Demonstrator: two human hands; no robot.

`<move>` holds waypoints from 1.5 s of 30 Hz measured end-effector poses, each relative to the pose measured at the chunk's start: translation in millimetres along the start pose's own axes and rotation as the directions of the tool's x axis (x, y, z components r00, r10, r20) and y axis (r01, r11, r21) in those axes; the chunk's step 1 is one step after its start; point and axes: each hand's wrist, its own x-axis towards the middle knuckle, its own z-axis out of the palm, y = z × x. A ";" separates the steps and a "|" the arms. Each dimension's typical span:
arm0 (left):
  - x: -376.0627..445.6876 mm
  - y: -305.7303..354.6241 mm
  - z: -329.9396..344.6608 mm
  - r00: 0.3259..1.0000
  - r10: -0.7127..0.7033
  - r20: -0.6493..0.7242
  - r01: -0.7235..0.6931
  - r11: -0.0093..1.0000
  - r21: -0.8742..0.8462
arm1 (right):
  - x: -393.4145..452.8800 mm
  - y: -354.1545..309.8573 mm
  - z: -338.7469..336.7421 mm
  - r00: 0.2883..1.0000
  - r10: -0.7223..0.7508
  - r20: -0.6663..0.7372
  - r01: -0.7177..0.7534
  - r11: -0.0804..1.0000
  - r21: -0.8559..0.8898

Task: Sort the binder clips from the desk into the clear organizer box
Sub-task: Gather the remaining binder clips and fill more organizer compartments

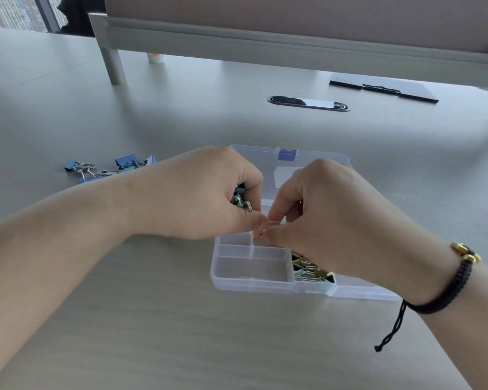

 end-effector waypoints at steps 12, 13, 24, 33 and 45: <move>2.1 -1.0 -2.5 0.988 0.055 -0.147 -0.072 0.992 -0.107 | 0.8 12.5 -11.8 0.986 -0.134 -0.102 0.154 0.961 0.230; 2.5 -1.0 -2.8 0.977 0.062 -0.206 -0.090 0.988 -0.128 | 0.9 12.4 -11.6 0.974 -0.163 -0.156 0.203 0.937 0.284; 1.0 -1.4 5.1 0.909 0.220 -0.353 -0.238 0.971 -0.006 | -0.8 4.8 1.2 0.880 -0.329 -0.342 0.445 0.822 0.355; -0.8 3.0 0.2 0.928 0.192 -0.318 -0.260 0.948 -0.184 | 1.4 9.0 -9.2 0.909 -0.192 -0.369 0.349 0.833 0.428; -1.8 -1.4 -0.4 0.861 0.304 -0.407 -0.332 0.943 0.003 | 3.8 10.2 -10.5 0.961 0.024 -0.275 0.176 0.714 0.678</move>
